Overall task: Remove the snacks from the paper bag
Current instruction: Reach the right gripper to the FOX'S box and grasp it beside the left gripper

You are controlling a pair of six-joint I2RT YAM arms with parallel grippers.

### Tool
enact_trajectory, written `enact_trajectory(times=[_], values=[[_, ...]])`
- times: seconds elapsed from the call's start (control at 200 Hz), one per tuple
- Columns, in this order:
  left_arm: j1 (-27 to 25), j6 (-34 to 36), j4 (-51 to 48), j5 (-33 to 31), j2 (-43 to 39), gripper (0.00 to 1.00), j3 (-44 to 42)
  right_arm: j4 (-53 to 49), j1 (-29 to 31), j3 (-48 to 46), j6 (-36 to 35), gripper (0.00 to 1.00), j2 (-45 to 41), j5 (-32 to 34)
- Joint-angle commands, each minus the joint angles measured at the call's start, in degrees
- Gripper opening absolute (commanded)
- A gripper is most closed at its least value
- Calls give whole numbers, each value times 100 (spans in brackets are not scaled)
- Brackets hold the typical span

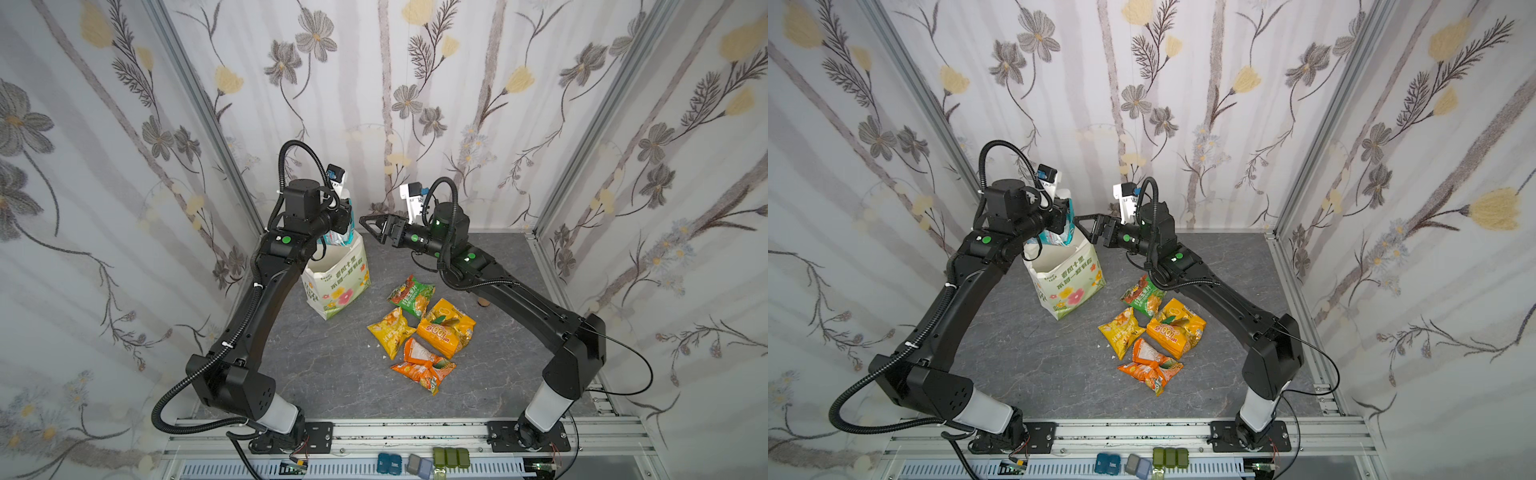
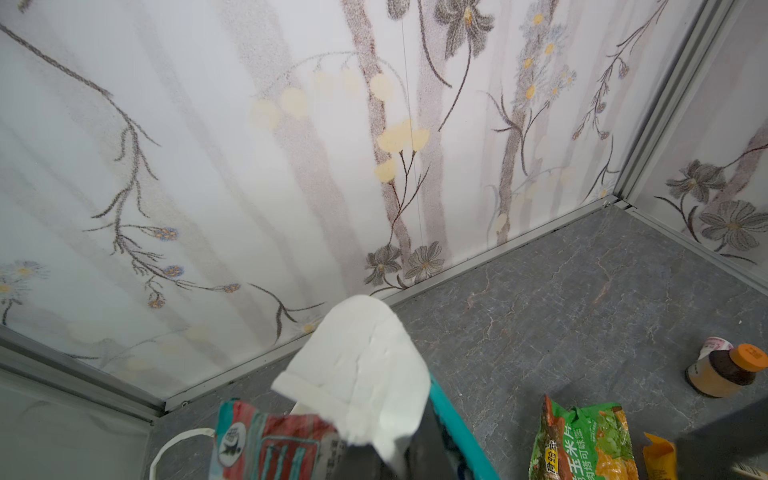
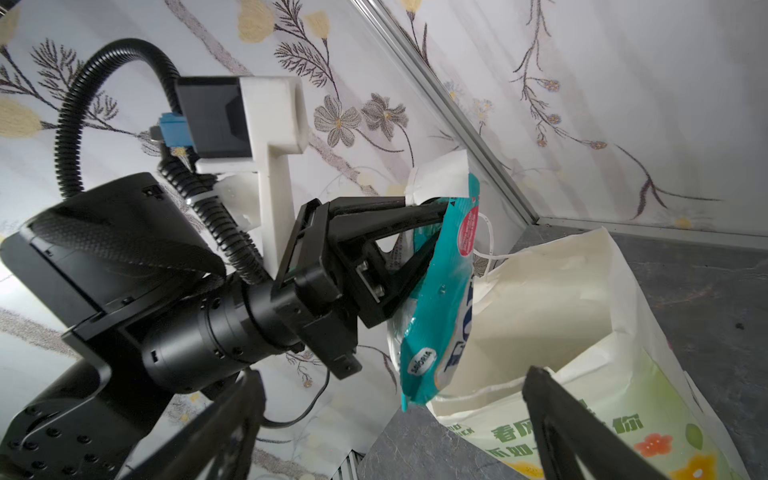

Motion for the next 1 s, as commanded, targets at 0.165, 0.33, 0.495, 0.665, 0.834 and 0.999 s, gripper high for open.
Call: enact_trajectory(times=[0.165, 0.33, 0.495, 0.665, 0.834, 0.999], values=[[3, -203, 158, 113, -16, 0, 57, 179, -15, 621, 204, 87, 808, -359], [4, -248, 174, 146, -50, 0, 61, 286, -14, 734, 356, 75, 1054, -504], [8, -344, 185, 247, -42, 0, 101, 402, -10, 930, 516, 78, 1277, -579], [8, -486, 195, 376, -6, 0, 101, 692, -8, 1409, 945, 73, 1708, -905], [8, -404, 126, 303, -10, 0, 101, 782, -14, 1491, 1007, 47, 1758, -981], [8, -330, 69, 150, -16, 10, 84, 701, -28, 1483, 904, 18, 1661, -999]])
